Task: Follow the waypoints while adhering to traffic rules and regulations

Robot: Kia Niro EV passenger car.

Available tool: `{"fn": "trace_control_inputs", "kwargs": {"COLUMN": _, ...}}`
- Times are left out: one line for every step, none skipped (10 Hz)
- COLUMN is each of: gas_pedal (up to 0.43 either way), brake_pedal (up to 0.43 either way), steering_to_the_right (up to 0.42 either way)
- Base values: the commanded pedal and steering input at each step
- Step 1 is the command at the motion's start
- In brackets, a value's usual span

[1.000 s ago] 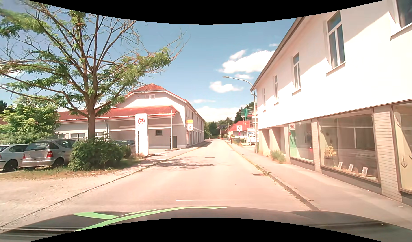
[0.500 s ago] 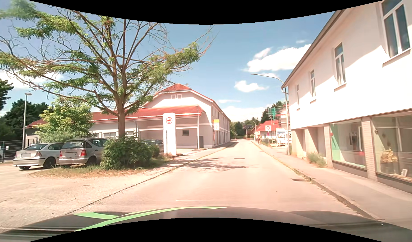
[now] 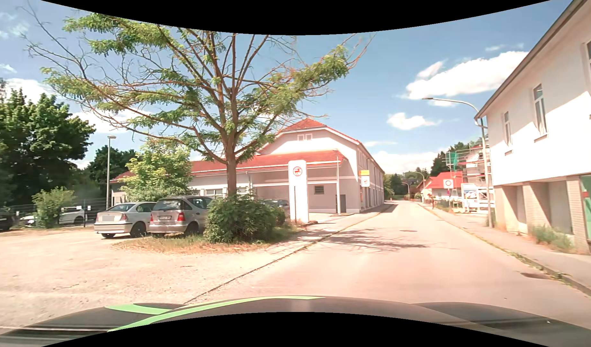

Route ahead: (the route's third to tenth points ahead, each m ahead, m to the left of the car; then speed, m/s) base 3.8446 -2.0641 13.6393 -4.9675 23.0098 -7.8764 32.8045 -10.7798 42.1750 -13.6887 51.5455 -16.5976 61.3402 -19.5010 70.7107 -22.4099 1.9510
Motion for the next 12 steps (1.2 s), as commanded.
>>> {"fn": "trace_control_inputs", "kwargs": {"gas_pedal": 0.118, "brake_pedal": 0.000, "steering_to_the_right": -0.854}}
{"fn": "trace_control_inputs", "kwargs": {"gas_pedal": 0.118, "brake_pedal": 0.000, "steering_to_the_right": -0.857}}
{"fn": "trace_control_inputs", "kwargs": {"gas_pedal": 0.118, "brake_pedal": 0.000, "steering_to_the_right": -0.863}}
{"fn": "trace_control_inputs", "kwargs": {"gas_pedal": 0.118, "brake_pedal": 0.000, "steering_to_the_right": -0.869}}
{"fn": "trace_control_inputs", "kwargs": {"gas_pedal": 0.118, "brake_pedal": 0.000, "steering_to_the_right": -0.872}}
{"fn": "trace_control_inputs", "kwargs": {"gas_pedal": 0.118, "brake_pedal": 0.000, "steering_to_the_right": -0.873}}
{"fn": "trace_control_inputs", "kwargs": {"gas_pedal": 0.118, "brake_pedal": 0.000, "steering_to_the_right": -0.872}}
{"fn": "trace_control_inputs", "kwargs": {"gas_pedal": 0.110, "brake_pedal": 0.000, "steering_to_the_right": -0.872}}
{"fn": "trace_control_inputs", "kwargs": {"gas_pedal": 0.110, "brake_pedal": 0.000, "steering_to_the_right": -0.871}}
{"fn": "trace_control_inputs", "kwargs": {"gas_pedal": 0.110, "brake_pedal": 0.000, "steering_to_the_right": -0.870}}
{"fn": "trace_control_inputs", "kwargs": {"gas_pedal": 0.110, "brake_pedal": 0.000, "steering_to_the_right": -0.867}}
{"fn": "trace_control_inputs", "kwargs": {"gas_pedal": 0.098, "brake_pedal": 0.000, "steering_to_the_right": -0.859}}
